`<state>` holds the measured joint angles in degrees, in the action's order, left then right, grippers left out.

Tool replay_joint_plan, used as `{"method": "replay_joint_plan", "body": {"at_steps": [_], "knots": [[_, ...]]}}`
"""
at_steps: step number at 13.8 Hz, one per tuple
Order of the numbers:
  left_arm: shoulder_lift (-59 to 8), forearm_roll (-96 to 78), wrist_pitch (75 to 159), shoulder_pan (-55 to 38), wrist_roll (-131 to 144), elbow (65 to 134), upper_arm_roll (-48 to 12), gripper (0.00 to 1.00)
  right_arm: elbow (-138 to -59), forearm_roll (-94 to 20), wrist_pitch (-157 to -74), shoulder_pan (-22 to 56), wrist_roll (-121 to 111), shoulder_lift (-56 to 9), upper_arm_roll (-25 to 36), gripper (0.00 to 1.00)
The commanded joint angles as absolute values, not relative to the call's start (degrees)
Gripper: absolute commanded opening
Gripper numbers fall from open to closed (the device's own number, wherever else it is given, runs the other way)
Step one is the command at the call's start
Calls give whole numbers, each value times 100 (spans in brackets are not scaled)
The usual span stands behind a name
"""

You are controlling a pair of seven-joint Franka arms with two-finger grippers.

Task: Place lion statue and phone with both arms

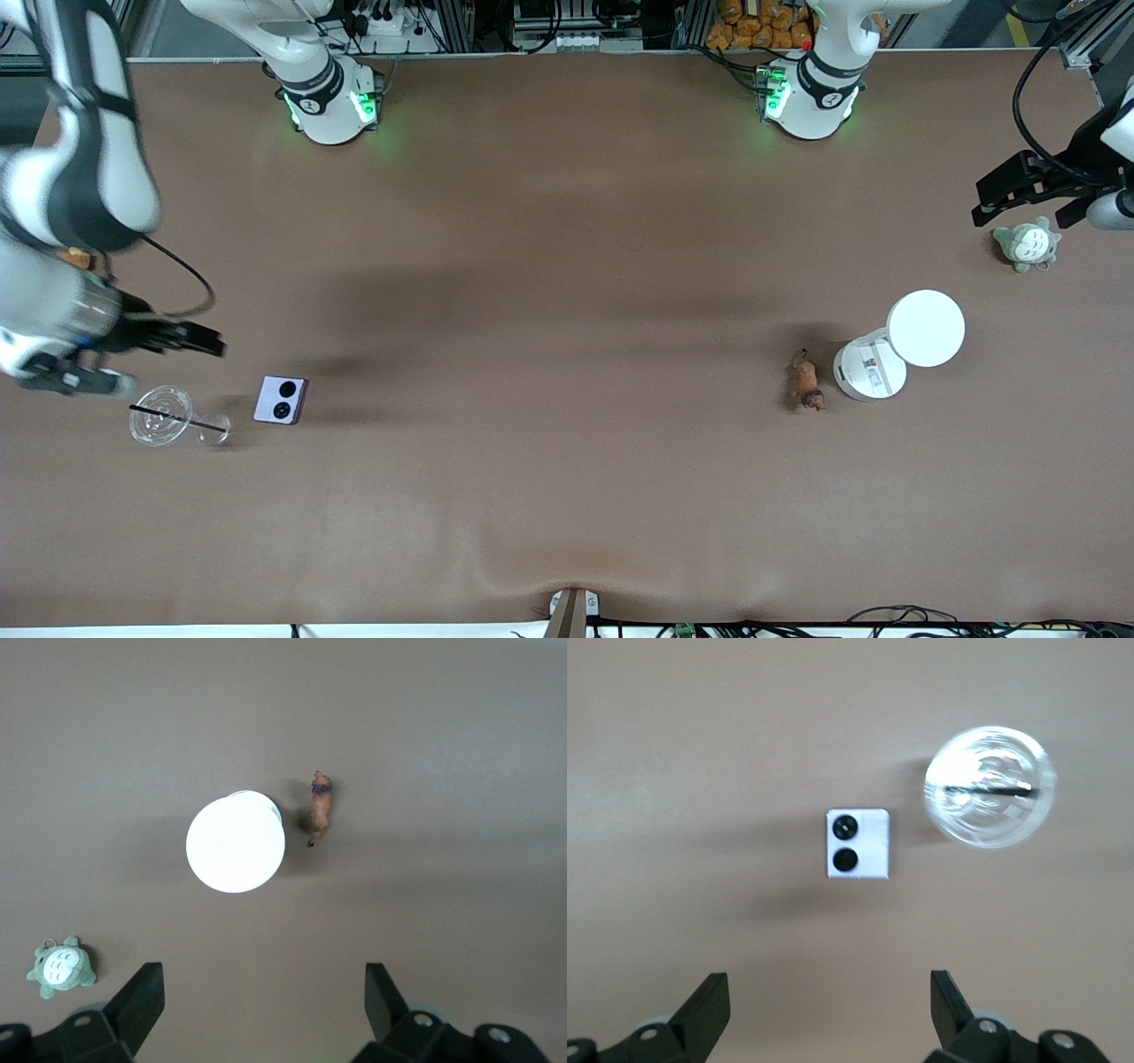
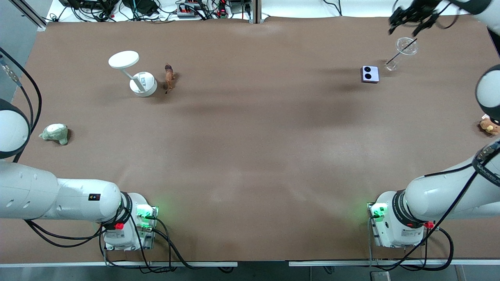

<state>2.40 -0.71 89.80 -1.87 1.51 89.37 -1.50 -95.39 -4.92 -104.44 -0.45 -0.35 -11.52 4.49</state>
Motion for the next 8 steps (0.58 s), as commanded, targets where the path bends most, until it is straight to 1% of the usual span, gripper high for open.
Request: {"method": "replay_joint_plan", "body": {"at_steps": [1,4,6,8], "knots": [[185,-88,8895,-237,246,8877,-149,100,-9019,-501,-9583,-343,-280,-766,422,100],[167,-105,8895,-255,342,8886,-193,100,-8974,-379,-9073,-325,-299,-116,361,100],[158,-88,8895,-220,334,8886,-211,100,-8956,-334,-8519,-290,-308,165,334,100],[167,-53,8895,-237,360,8886,-202,100,-8965,-334,-8237,-325,-465,386,325,100]]}}
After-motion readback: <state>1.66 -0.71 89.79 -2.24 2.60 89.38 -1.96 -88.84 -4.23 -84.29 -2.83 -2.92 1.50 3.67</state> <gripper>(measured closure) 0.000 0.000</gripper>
